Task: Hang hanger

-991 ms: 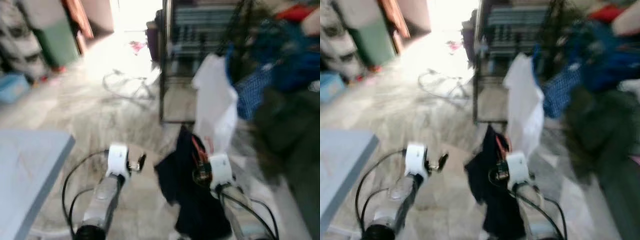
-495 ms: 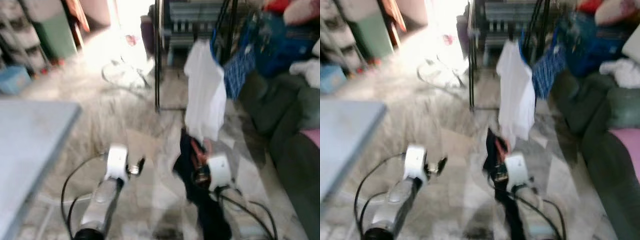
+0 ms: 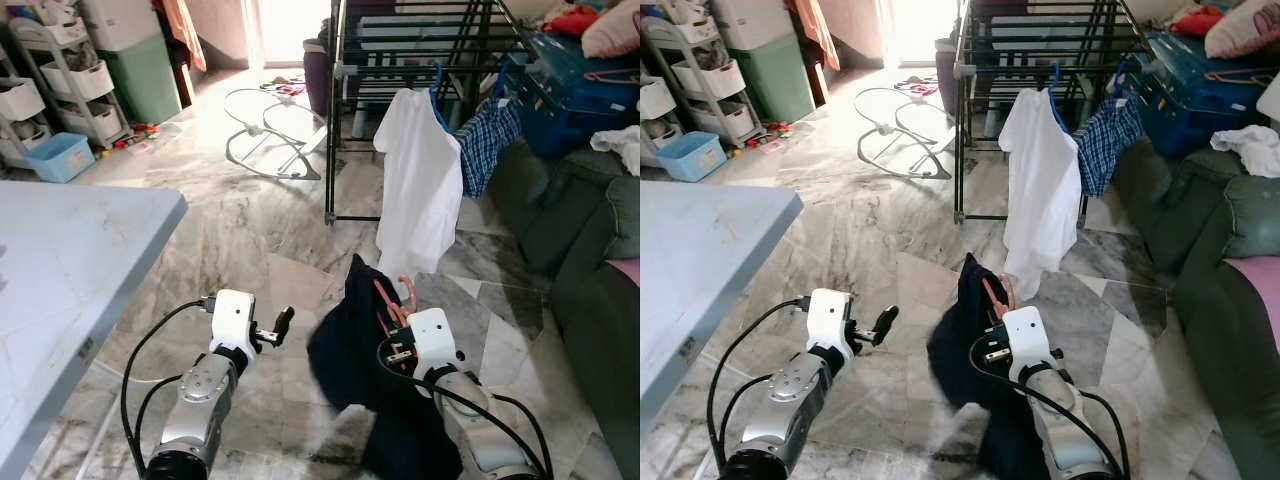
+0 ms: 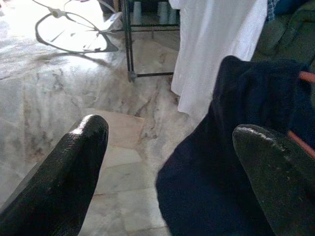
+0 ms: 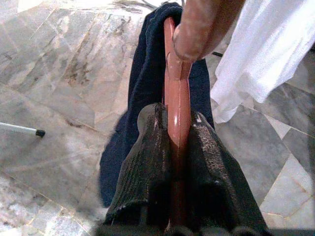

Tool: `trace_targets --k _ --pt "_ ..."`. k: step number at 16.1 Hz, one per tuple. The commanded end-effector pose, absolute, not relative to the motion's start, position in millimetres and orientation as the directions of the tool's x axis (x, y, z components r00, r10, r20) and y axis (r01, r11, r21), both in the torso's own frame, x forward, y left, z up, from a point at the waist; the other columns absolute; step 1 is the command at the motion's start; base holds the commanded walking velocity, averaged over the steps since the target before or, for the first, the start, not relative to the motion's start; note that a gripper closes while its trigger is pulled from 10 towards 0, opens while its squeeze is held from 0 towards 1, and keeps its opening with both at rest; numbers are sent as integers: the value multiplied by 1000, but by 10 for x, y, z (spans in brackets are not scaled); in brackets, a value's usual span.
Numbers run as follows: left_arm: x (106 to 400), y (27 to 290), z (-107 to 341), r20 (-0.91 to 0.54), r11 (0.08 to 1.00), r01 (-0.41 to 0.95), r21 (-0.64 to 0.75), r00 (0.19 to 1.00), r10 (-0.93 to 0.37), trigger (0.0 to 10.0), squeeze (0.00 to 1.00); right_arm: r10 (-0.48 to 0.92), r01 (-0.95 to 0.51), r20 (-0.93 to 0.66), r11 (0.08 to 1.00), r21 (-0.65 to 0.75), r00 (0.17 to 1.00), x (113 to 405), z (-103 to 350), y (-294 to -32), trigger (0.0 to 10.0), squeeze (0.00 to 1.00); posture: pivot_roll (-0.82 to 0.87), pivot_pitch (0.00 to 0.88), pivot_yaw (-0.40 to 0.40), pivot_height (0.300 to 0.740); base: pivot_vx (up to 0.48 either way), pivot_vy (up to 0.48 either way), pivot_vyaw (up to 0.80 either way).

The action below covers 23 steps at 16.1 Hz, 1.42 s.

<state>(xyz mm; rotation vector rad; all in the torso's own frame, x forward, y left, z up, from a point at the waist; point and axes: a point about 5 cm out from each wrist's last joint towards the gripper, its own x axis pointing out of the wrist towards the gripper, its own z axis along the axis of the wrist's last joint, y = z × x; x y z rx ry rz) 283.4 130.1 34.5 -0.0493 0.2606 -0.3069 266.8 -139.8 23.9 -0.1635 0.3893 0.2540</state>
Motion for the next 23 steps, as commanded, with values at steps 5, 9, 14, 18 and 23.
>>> trace_targets --k 5,9,14,18,23 --pt "2832 1267 370 -219 944 318 -86 919 -329 10000 0 254 -317 -351 939 -134 901 2715 331 -1334 10000 0 -169 0 37 740 0 -239 561" --pt "2891 1202 414 -210 942 323 -91 918 -336 10000 0 279 -347 -348 926 -151 895 2803 381 -1289 10000 0 -155 0 18 740 0 -440 800" --pt "2842 1357 332 -238 954 290 -70 924 -298 10000 0 291 -360 -353 921 -149 890 2850 381 -1297 10000 0 -142 0 24 740 0 -462 800" --pt "2806 1341 314 -238 955 285 -78 925 -296 10000 0 284 -349 -353 927 -137 892 2877 363 -1297 10000 0 -128 0 26 740 0 -457 800" --pt "2748 1327 246 -258 960 256 -114 925 -278 10000 0 311 -368 -351 923 -109 883 2822 325 -1257 10000 0 -133 0 26 740 0 -158 195"
